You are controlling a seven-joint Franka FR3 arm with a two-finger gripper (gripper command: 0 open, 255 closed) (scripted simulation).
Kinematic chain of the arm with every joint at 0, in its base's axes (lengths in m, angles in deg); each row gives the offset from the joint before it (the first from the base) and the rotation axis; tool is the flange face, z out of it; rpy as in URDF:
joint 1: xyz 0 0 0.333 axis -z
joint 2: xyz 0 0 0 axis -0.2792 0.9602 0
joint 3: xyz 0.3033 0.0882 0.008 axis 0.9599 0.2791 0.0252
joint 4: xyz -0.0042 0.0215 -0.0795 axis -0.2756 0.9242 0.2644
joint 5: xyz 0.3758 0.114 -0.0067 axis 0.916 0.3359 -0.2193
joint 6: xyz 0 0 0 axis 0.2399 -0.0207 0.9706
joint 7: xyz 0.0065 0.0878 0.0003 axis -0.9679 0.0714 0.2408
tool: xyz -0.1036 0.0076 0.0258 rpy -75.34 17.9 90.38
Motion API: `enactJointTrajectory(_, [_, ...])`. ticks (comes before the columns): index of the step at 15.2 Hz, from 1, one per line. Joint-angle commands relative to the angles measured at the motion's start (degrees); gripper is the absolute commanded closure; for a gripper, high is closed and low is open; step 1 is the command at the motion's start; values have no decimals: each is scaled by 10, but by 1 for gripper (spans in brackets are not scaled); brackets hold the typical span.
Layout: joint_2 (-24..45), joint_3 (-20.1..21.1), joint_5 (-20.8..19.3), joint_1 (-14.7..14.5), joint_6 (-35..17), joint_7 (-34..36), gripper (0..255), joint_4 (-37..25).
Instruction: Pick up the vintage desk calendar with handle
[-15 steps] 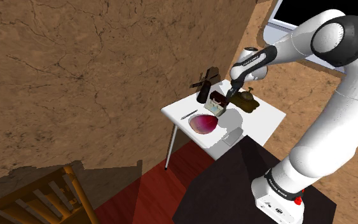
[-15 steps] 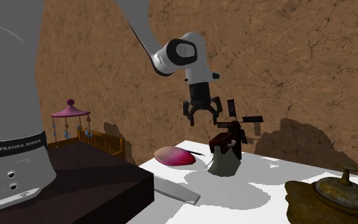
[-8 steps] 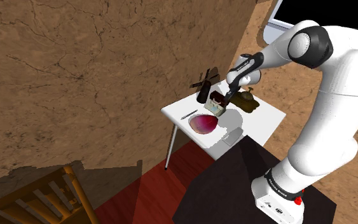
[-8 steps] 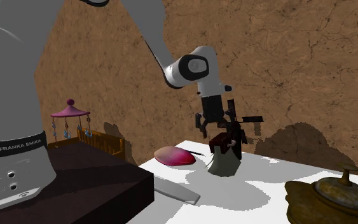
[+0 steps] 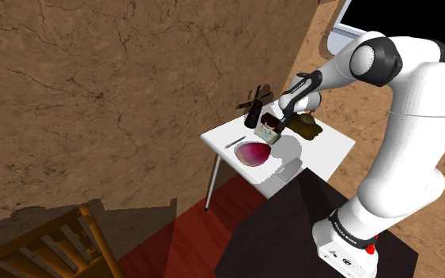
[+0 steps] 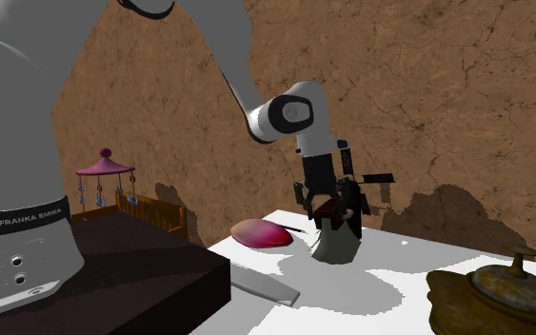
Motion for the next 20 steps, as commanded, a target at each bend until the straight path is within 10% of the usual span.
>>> enactJointTrajectory(1, [1, 1, 0, 0, -1, 0, 255, 0])
enactJointTrajectory(20, [-75, -13, -16, -13, 72, 2, 255, 2])
